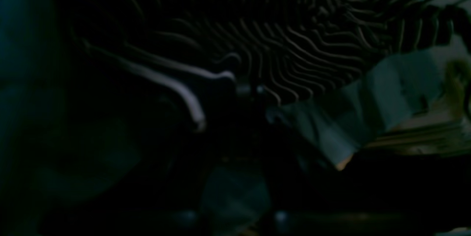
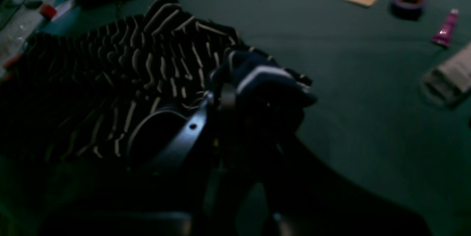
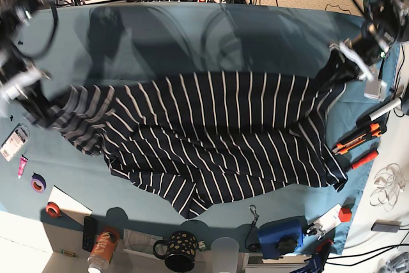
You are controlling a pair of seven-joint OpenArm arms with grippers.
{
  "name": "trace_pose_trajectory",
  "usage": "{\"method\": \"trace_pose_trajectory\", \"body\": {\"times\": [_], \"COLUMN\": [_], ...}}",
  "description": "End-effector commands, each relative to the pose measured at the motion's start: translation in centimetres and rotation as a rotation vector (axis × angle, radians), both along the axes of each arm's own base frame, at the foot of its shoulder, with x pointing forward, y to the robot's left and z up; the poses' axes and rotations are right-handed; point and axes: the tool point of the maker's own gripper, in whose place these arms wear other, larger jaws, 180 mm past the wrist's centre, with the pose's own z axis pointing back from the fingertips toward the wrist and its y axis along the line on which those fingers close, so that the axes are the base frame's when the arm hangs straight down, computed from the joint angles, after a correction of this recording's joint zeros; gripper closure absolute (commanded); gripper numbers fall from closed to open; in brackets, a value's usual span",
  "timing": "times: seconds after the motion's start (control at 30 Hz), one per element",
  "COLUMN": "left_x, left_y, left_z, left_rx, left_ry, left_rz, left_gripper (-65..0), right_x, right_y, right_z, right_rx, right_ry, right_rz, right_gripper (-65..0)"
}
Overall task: Layout the t-shirt on the table in an organized manner, then fold the t-shirt properly
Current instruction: 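Lift the shirt with both grippers and swing it up into the air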
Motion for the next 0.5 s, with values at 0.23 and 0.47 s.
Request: {"method": "trace_pose_trajectory", "body": {"times": [0.23, 0.47], "left_x": [-1.0, -0.7], "left_y": [3.9, 3.2], "left_z": [6.7, 6.9], "left_rx": [0.130, 0.122], "left_ry": [-0.216, -0.232], "left_rz": [0.194, 0.180], "left_gripper": [0.0, 0.0], "right_x": [-3.0, 0.1], "right_y": [-3.2, 0.1], "right_z": [5.4, 2.3], "right_rx": [0.025, -0.007], "right_ry": [-0.211, -0.078], "right_rz": [-0.090, 0.026], "right_gripper": [0.0, 0.0]}}
